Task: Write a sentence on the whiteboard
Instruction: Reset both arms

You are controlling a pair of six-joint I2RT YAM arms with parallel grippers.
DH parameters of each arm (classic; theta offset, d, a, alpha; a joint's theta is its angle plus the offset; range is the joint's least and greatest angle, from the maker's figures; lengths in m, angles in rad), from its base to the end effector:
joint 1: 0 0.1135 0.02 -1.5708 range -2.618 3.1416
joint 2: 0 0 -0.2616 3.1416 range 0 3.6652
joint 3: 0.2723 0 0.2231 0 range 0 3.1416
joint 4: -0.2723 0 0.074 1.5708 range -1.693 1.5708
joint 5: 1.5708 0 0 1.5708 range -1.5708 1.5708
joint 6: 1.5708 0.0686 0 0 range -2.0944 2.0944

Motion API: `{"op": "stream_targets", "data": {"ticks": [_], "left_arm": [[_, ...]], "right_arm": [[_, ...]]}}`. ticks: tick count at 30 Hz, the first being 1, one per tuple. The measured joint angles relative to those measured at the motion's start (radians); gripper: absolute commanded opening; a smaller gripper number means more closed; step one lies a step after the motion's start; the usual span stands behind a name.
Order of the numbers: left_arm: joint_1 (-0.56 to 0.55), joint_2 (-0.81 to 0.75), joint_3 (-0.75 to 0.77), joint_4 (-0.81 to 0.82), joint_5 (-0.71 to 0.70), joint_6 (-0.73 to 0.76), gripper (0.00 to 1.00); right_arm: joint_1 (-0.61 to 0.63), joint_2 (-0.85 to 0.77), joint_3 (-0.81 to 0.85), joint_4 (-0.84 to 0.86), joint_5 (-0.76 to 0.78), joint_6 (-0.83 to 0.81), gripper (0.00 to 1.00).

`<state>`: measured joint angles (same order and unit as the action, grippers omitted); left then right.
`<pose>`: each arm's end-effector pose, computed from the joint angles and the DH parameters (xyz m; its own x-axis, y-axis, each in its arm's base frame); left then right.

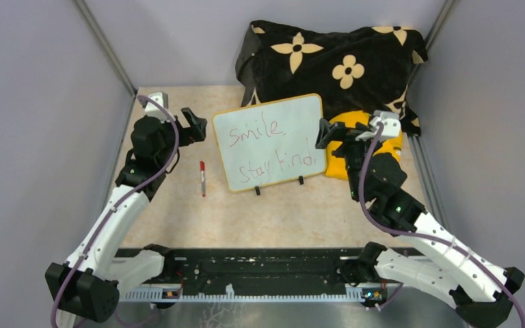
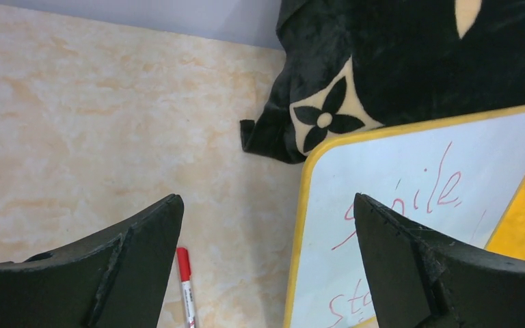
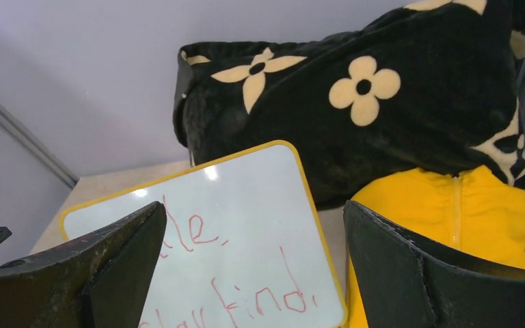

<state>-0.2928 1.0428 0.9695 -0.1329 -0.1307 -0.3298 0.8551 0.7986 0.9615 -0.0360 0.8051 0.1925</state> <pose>0.2380 -0.0624 0.3545 -0.2386 -0.2634 -0.9347 0.0917 0.9521 -0.2917 0.1425 0.0886 0.4103 0.0712 0.2840 -0.9562 -0.0687 0.9577 0.2793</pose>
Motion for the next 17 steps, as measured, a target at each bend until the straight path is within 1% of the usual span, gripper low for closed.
{"op": "stream_targets", "data": {"ticks": [3,5,9,17], "left_arm": [[0.0,-0.039,-0.077,0.077,0.027,0.049,0.99],[0.0,-0.056,-0.122,0.111,0.047,0.07,0.99],[-0.011,-0.069,-0.146,0.131,0.056,0.086,0.99],[-0.08,-0.1,-0.157,0.164,0.018,0.122,0.99]], "right_arm": [[0.0,-0.074,-0.081,0.079,-0.024,-0.079,0.98],[0.0,-0.092,-0.124,0.114,-0.046,-0.114,0.98],[0.0,-0.074,-0.146,0.141,-0.082,-0.149,0.98],[0.0,-0.036,-0.159,0.194,-0.122,-0.14,0.98]]}}
